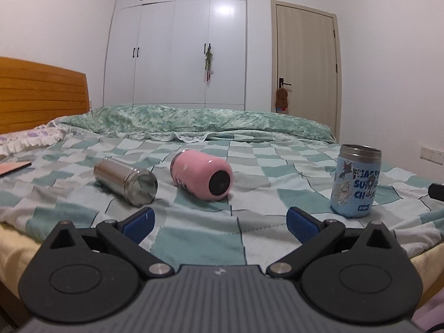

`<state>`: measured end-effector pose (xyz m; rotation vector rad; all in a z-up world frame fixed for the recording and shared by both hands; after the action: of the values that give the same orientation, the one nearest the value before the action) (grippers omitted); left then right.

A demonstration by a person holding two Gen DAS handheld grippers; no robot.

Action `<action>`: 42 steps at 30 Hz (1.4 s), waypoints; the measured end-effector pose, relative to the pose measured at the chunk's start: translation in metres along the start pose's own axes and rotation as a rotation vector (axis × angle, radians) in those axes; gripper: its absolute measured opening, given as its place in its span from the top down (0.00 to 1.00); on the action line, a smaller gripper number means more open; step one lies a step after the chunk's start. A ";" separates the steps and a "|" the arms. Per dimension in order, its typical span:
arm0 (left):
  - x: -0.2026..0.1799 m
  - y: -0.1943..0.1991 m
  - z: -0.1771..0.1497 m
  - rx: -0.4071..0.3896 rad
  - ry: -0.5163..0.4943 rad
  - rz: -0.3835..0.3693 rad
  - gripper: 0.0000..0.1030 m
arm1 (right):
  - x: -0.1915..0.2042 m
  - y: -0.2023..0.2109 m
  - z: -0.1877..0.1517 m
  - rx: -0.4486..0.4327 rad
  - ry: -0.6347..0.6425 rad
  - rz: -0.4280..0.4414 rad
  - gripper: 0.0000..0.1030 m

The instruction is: Flip cup upright

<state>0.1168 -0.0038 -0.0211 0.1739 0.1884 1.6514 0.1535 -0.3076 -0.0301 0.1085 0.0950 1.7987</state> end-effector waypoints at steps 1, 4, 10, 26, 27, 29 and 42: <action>0.002 0.001 -0.002 -0.003 0.002 0.002 0.00 | 0.002 0.001 -0.001 0.004 0.010 -0.006 0.00; 0.002 0.005 -0.007 -0.024 0.000 -0.002 0.00 | 0.005 0.005 -0.004 0.010 0.029 -0.024 0.00; -0.004 0.007 -0.009 -0.058 -0.018 -0.007 0.00 | 0.004 0.008 -0.007 0.017 0.049 -0.049 0.00; -0.001 0.006 -0.009 -0.062 -0.005 -0.007 0.00 | 0.006 0.005 -0.008 0.028 0.064 -0.051 0.00; -0.002 0.005 -0.010 -0.062 -0.005 -0.007 0.00 | 0.006 0.005 -0.008 0.028 0.063 -0.051 0.00; -0.002 0.005 -0.009 -0.063 -0.005 -0.008 0.00 | 0.006 0.004 -0.008 0.027 0.062 -0.049 0.00; -0.004 0.006 -0.009 -0.068 -0.007 -0.009 0.00 | 0.007 0.004 -0.008 0.028 0.063 -0.048 0.00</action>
<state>0.1091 -0.0083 -0.0287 0.1271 0.1273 1.6460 0.1466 -0.3023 -0.0378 0.0691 0.1665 1.7531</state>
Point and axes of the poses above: each gripper's, at about its wrist camera, not at the fingertips, and y roughly against the way its jaws point, x to its left, z to its top, the point moved 10 cm from there along -y, roughly the way its jaws point, and after that the axes turned 6 degrees about z, right-handed, at the moved point
